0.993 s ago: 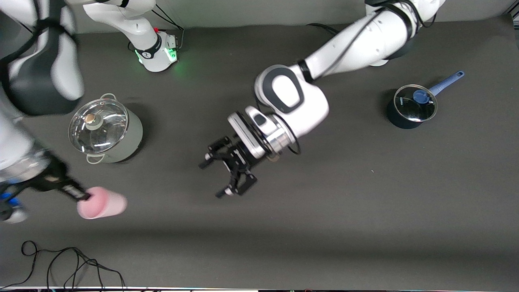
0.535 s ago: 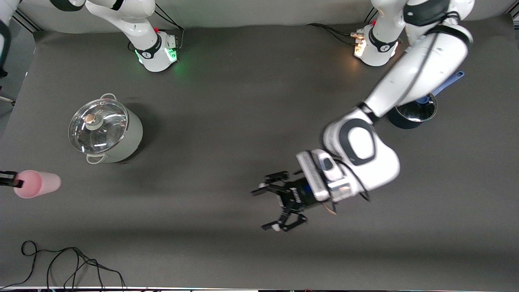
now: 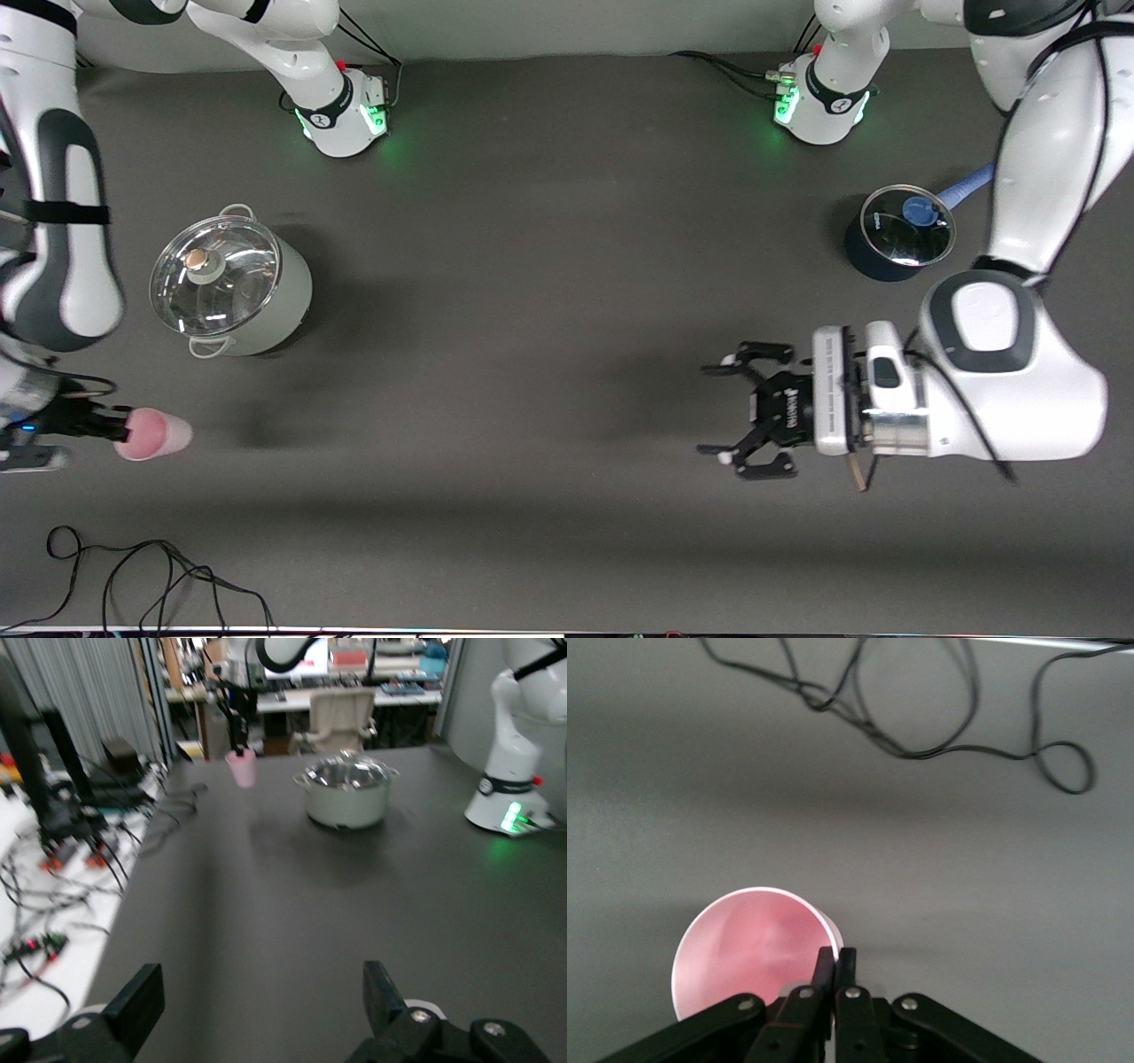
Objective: Transfer pink cup from left to right arm
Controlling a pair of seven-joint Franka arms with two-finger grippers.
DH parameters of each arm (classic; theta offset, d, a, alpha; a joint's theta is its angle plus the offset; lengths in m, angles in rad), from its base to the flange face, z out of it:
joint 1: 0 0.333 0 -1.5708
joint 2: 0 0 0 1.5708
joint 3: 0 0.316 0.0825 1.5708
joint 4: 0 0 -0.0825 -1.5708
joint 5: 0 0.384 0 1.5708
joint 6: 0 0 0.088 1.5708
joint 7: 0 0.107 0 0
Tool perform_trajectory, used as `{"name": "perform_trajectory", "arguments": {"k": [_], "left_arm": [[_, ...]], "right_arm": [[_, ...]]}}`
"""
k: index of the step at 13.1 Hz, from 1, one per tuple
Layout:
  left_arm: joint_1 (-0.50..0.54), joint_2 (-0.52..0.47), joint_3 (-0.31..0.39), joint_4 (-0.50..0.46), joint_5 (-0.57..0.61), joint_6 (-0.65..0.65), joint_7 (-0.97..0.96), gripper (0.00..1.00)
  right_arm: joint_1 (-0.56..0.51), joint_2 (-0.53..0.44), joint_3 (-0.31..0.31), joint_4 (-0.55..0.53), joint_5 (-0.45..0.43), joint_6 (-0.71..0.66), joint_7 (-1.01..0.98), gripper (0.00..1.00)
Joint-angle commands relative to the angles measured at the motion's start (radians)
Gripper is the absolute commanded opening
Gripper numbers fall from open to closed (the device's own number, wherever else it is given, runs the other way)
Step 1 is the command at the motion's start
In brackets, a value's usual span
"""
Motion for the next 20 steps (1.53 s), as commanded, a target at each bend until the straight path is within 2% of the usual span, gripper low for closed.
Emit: {"name": "perform_trajectory", "arguments": {"k": [1, 4, 5, 7, 10, 13, 15, 18, 20], "left_arm": [[0.031, -0.146, 0.017, -0.036, 0.152, -0.179, -0.2, 1.0], [0.02, -0.341, 0.022, -0.059, 0.409, -0.408, -0.48, 1.0], [0.014, -0.378, 0.022, -0.064, 0.493, -0.477, -0.546, 1.0], [0.026, -0.427, 0.022, -0.059, 0.549, -0.584, -0.707, 1.0], [0.032, -0.45, 0.025, -0.053, 0.66, -0.649, -1.03, 1.0], [0.034, -0.449, 0.03, -0.052, 0.689, -0.665, -1.38, 1.0], [0.034, -0.44, 0.053, -0.041, 0.709, -0.655, -1.557, 1.0], [0.034, -0.435, 0.135, -0.035, 0.712, -0.643, -1.564, 1.0], [0.038, -0.429, 0.151, -0.021, 0.708, -0.634, -1.559, 1.0]], "right_arm": [[0.037, 0.052, -0.002, -0.021, 0.015, 0.093, 0.0, 0.0], [0.036, 0.107, 0.001, -0.033, 0.041, 0.183, -0.011, 0.0], [0.034, 0.118, 0.001, -0.038, 0.042, 0.203, -0.011, 0.0], [0.032, 0.13, 0.009, -0.036, 0.065, 0.212, -0.011, 0.0], [0.028, 0.144, 0.013, -0.038, 0.096, 0.235, -0.011, 0.0], [0.023, 0.145, 0.012, -0.038, 0.197, 0.235, -0.069, 0.0], [0.02, 0.146, 0.013, -0.038, 0.211, 0.235, -0.089, 0.0], [0.022, 0.152, 0.012, -0.038, 0.231, 0.235, -0.089, 0.0], [0.025, 0.156, 0.012, -0.038, 0.231, 0.241, -0.089, 0.0]]}}
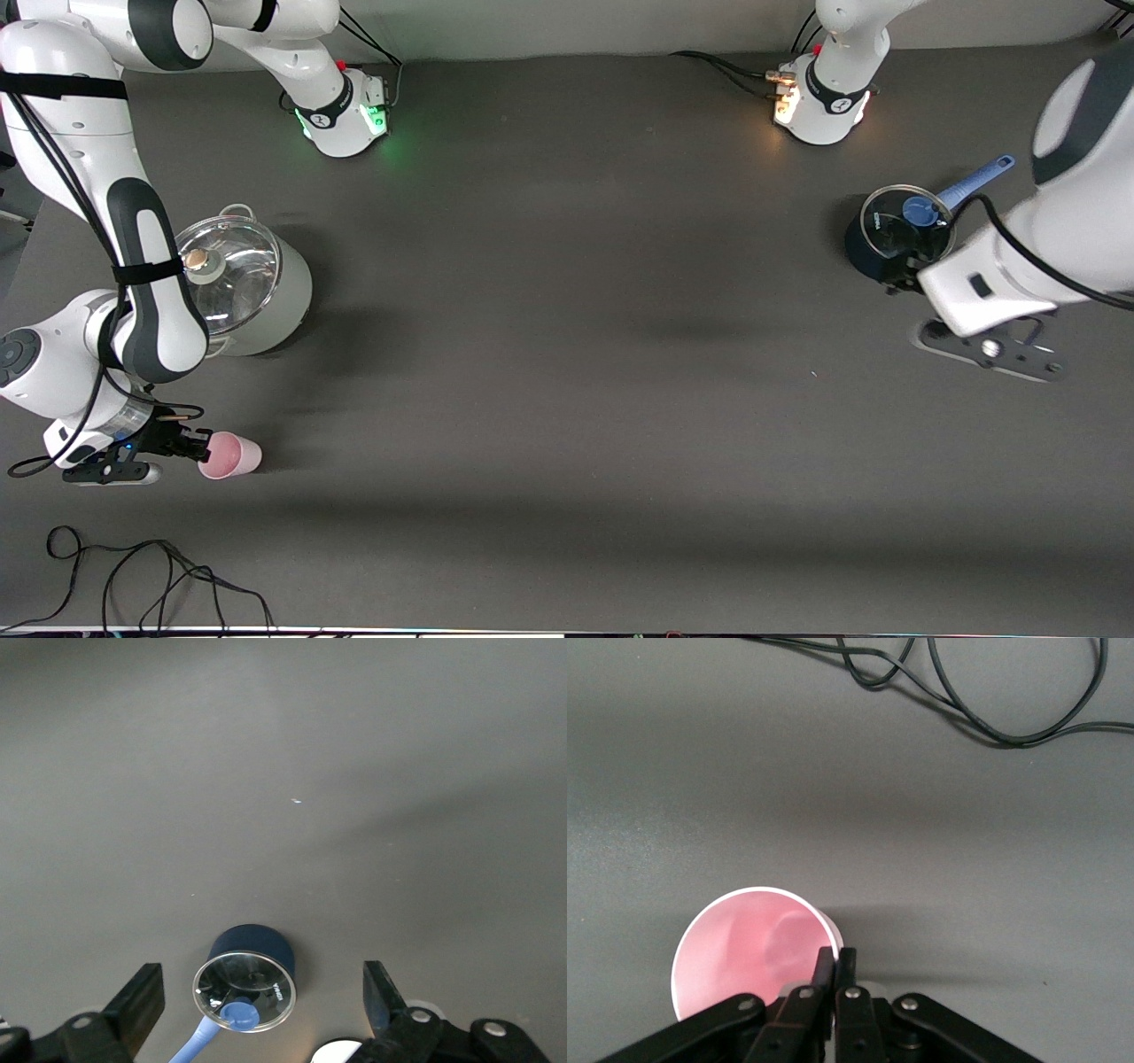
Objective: Transfer pink cup from left to right arm
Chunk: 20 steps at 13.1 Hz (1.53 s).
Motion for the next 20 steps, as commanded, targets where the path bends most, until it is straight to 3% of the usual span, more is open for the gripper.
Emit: {"name": "perform_trajectory", "arguments": {"k": [1, 2, 4, 5, 6, 9, 14, 15, 17, 20], "left_arm": [[-0.002, -0.004, 0.01, 0.032, 0.001, 0.009, -0.028, 1.0], [-0.004, -0.004, 0.01, 0.044, 0.003, 0.008, -0.037, 1.0], [-0.008, -0.007, 0.008, 0.036, 0.003, 0.003, -0.04, 1.0], [-0.008, -0.007, 0.005, 0.024, 0.001, -0.008, -0.04, 1.0], [-0.01, -0.01, 0.005, 0.013, -0.003, -0.003, -0.04, 1.0], [-0.002, -0.013, 0.002, 0.0, -0.005, -0.005, -0.04, 1.0], [-0.019, -0.045, 0.022, -0.026, -0.013, -0.002, -0.041, 1.0], [-0.055, -0.048, 0.063, -0.028, -0.014, -0.009, -0.041, 1.0], [-0.155, -0.053, 0.21, -0.008, -0.08, -0.018, -0.04, 1.0], [-0.339, -0.079, 0.48, 0.023, -0.175, -0.048, -0.037, 1.0]], "right_arm": [[-0.003, 0.005, 0.006, -0.005, 0.038, 0.03, -0.041, 0.0], [-0.003, 0.005, 0.006, -0.003, 0.038, 0.03, -0.041, 0.09], [-0.001, 0.005, 0.006, -0.003, 0.038, 0.027, -0.041, 0.47], [-0.001, 0.001, 0.006, -0.002, 0.038, 0.019, -0.04, 0.84], [-0.003, -0.007, 0.006, -0.002, 0.038, 0.015, -0.04, 0.99], [0.002, -0.061, -0.001, 0.001, 0.035, -0.105, -0.038, 0.99], [0.008, -0.237, -0.04, 0.01, 0.02, -0.427, -0.031, 0.99], [0.01, -0.281, -0.048, 0.01, 0.019, -0.496, -0.029, 1.0], [0.01, -0.381, -0.056, 0.01, -0.015, -0.628, -0.025, 1.0], [0.013, -0.514, -0.053, 0.006, -0.072, -0.751, 0.072, 1.0]]}}
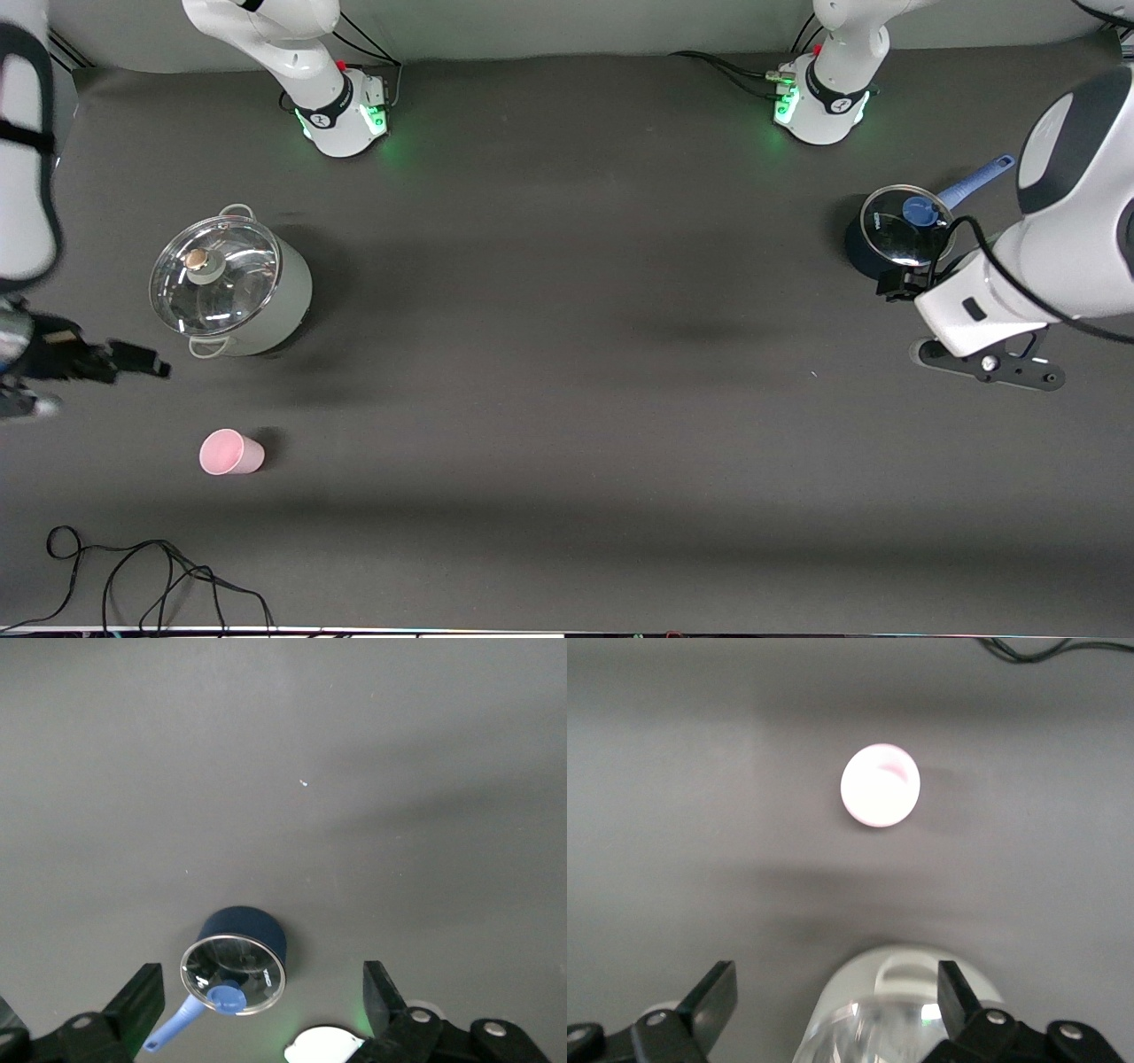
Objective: Transfer pink cup from left to right arm
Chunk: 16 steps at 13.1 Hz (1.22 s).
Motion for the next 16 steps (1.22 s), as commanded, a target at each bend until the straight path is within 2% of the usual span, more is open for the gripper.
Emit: {"name": "perform_trajectory", "arguments": {"k": [1, 3, 4, 5, 6, 8, 9, 10, 11, 12, 13, 14, 16], "left_arm": [[-0.205, -0.069, 0.28, 0.011, -0.082, -0.025, 0.001, 1.0], [-0.357, -0.116, 0.507, -0.03, -0.193, 0.005, 0.004, 1.0], [-0.415, -0.14, 0.597, -0.067, -0.236, 0.034, 0.016, 1.0], [-0.457, -0.177, 0.657, -0.13, -0.253, 0.077, 0.048, 1.0], [-0.474, -0.23, 0.683, -0.217, -0.253, 0.146, 0.076, 1.0], [-0.462, -0.356, 0.687, -0.428, -0.254, 0.311, 0.083, 1.0], [-0.439, -0.387, 0.676, -0.482, -0.259, 0.365, 0.092, 1.0], [-0.377, -0.393, 0.618, -0.494, -0.262, 0.389, 0.121, 1.0], [-0.296, -0.395, 0.543, -0.492, -0.258, 0.393, 0.165, 1.0], [-0.258, -0.395, 0.512, -0.491, -0.251, 0.395, 0.194, 1.0], [-0.249, -0.395, 0.512, -0.491, -0.25, 0.39, 0.21, 1.0], [-0.241, -0.392, 0.513, -0.491, -0.25, 0.383, 0.219, 1.0], [-0.229, -0.392, 0.509, -0.488, -0.257, 0.392, 0.221, 1.0]], "right_arm": [[0.013, -0.136, 0.001, -0.044, -0.049, -0.073, 0.091, 1.0], [0.05, -0.176, -0.002, -0.048, -0.051, -0.113, 0.107, 1.0], [0.058, -0.193, -0.002, -0.056, -0.055, -0.115, 0.151, 1.0], [0.088, -0.207, 0.0, -0.055, -0.075, -0.115, 0.209, 1.0], [0.125, -0.213, 0.0, -0.051, -0.115, -0.115, 0.264, 1.0], [0.168, -0.225, -0.002, -0.042, -0.147, -0.115, 0.33, 1.0], [0.165, -0.236, 0.001, -0.038, -0.147, -0.116, 0.329, 1.0], [0.142, -0.253, 0.012, -0.038, -0.144, -0.118, 0.328, 1.0], [0.089, -0.268, 0.048, -0.038, -0.14, -0.119, 0.32, 1.0], [0.016, -0.279, 0.122, -0.035, -0.14, -0.119, 0.32, 1.0], [-0.055, -0.288, 0.201, -0.032, -0.14, -0.119, 0.323, 1.0], [-0.094, -0.29, 0.251, -0.032, -0.146, -0.119, 0.326, 1.0], [-0.1, -0.291, 0.264, -0.032, -0.15, -0.119, 0.332, 1.0]]}}
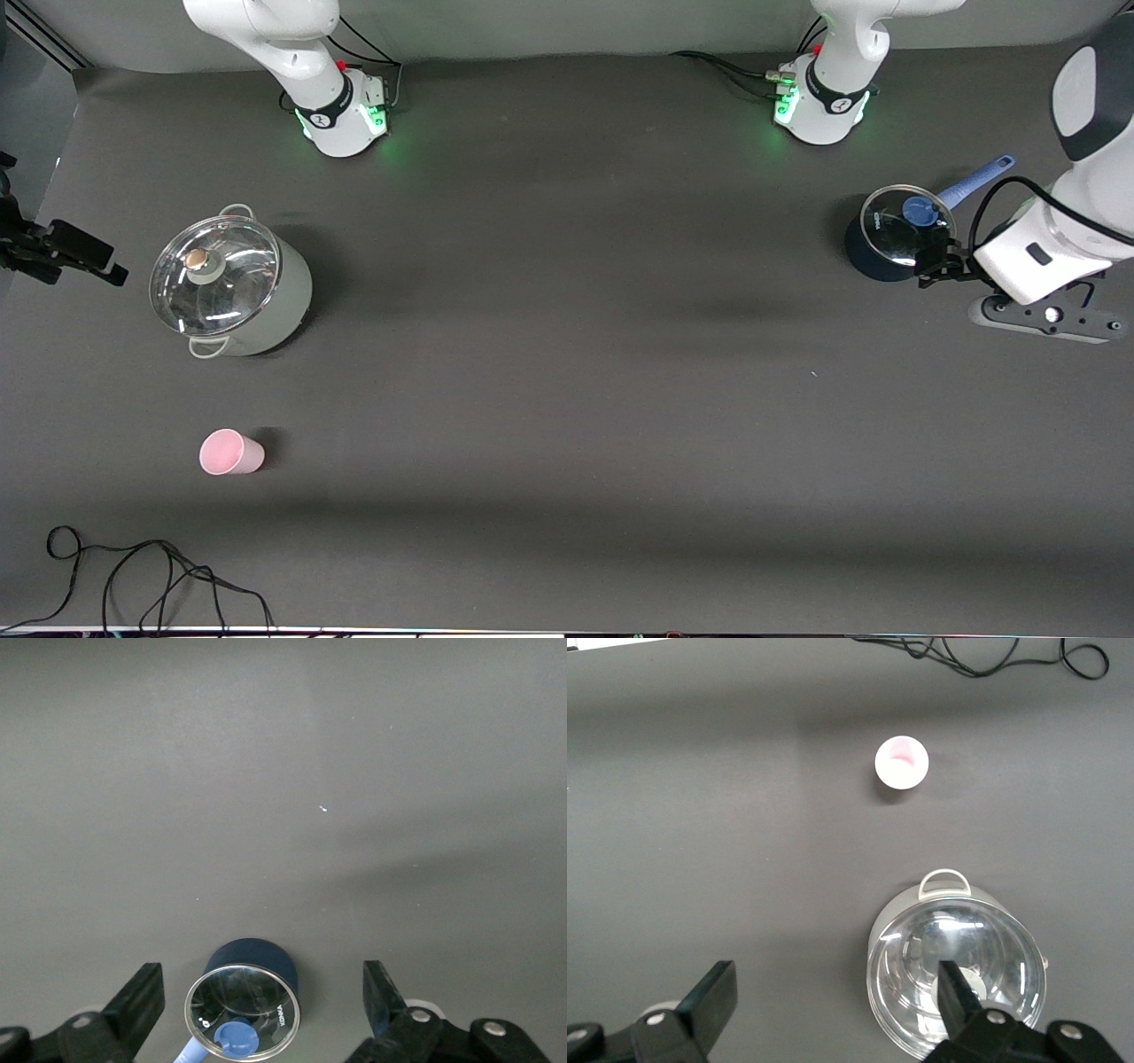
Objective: Transfer pink cup from left to right arm
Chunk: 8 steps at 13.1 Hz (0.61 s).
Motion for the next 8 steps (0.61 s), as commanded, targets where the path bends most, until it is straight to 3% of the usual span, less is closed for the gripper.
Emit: {"name": "perform_trajectory", "arguments": {"k": [1, 8], "left_arm": [[0.022, -0.027, -0.018, -0.023, -0.015, 0.027, 0.007, 1.0], [0.017, 0.001, -0.019, 0.017, -0.017, 0.026, 0.013, 1.0]], "right_arm": [[-0.016, -0.011, 0.03, -0.002, -0.022, 0.004, 0.022, 1.0], [0.003, 0.001, 0.033, 0.001, -0.051, 0.005, 0.022, 1.0]]}}
